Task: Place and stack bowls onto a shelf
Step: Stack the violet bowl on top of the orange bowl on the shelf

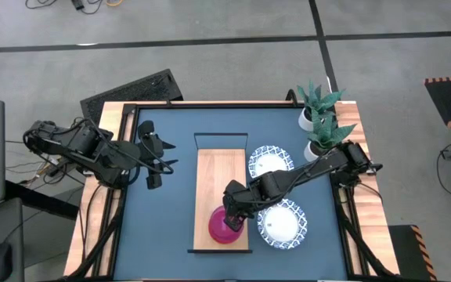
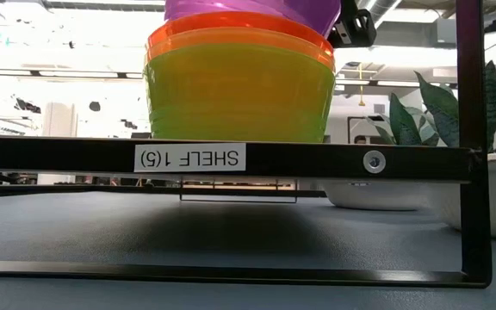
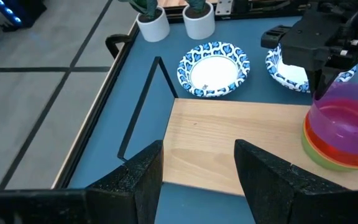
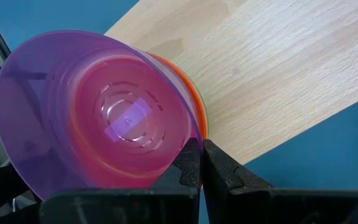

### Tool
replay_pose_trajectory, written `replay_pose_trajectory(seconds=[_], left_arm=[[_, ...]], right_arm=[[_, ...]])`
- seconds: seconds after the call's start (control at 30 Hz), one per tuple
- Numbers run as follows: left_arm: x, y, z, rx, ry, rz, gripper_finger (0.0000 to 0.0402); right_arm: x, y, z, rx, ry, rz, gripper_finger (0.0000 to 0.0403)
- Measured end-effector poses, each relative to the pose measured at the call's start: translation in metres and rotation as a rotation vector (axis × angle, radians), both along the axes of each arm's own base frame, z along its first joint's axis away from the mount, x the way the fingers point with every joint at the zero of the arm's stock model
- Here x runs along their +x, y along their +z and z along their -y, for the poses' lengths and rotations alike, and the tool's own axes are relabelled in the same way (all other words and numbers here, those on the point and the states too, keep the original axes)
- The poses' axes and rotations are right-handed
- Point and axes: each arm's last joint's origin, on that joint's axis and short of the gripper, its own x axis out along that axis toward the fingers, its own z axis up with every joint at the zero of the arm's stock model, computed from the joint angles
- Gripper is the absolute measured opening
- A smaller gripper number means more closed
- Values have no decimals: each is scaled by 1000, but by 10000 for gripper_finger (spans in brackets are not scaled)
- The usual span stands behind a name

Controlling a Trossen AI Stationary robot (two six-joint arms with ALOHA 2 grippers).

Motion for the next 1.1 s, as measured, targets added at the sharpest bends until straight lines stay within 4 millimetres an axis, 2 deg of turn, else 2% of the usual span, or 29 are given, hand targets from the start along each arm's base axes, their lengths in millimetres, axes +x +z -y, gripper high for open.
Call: replay_pose_trajectory(seconds=[0.2, 0.4, 0.53, 0.77, 0.9, 1.1], left_arm=[[0, 0, 0, 3, -2, -1, 183], [0, 0, 0, 4, -2, -3, 183], [0, -1, 0, 7, -2, -10, 183], [0, -1, 0, 17, -2, -11, 183], [0, -1, 0, 17, -1, -11, 183], [-1, -2, -1, 23, -1, -28, 183]], right_arm=[[0, 0, 0, -1, 3, 1, 23], [9, -17, -6, 18, 21, -20, 30], [12, -21, -7, 18, 32, -20, 36], [12, -19, -2, 9, 40, -18, 45], [12, -16, -3, 55, 76, -19, 69], [11, -17, -4, 95, 103, -35, 136]])
